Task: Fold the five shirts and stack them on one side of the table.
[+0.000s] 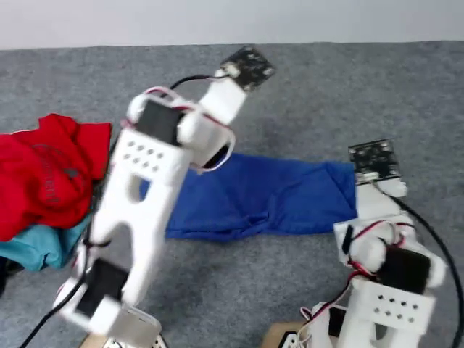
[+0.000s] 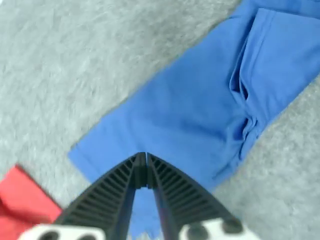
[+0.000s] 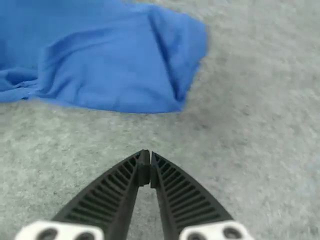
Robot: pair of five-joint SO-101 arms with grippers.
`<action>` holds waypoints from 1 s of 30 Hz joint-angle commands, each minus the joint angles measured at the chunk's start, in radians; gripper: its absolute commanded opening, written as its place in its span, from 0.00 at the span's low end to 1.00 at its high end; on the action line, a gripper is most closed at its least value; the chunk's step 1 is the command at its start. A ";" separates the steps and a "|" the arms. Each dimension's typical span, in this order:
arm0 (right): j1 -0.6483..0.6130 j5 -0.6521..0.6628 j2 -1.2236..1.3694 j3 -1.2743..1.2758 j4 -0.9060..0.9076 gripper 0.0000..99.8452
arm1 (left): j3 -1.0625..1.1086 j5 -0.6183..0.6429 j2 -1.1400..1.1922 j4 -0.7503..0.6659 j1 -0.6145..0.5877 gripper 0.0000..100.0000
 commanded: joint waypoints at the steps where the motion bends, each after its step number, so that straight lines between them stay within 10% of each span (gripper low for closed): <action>1: -0.107 0.006 0.001 0.012 -0.050 0.01 | 0.127 0.038 -0.198 0.026 -0.029 0.01; 30: -0.414 -0.055 0.970 -0.118 -0.404 0.01 | 0.576 0.069 -0.706 0.026 -0.462 0.01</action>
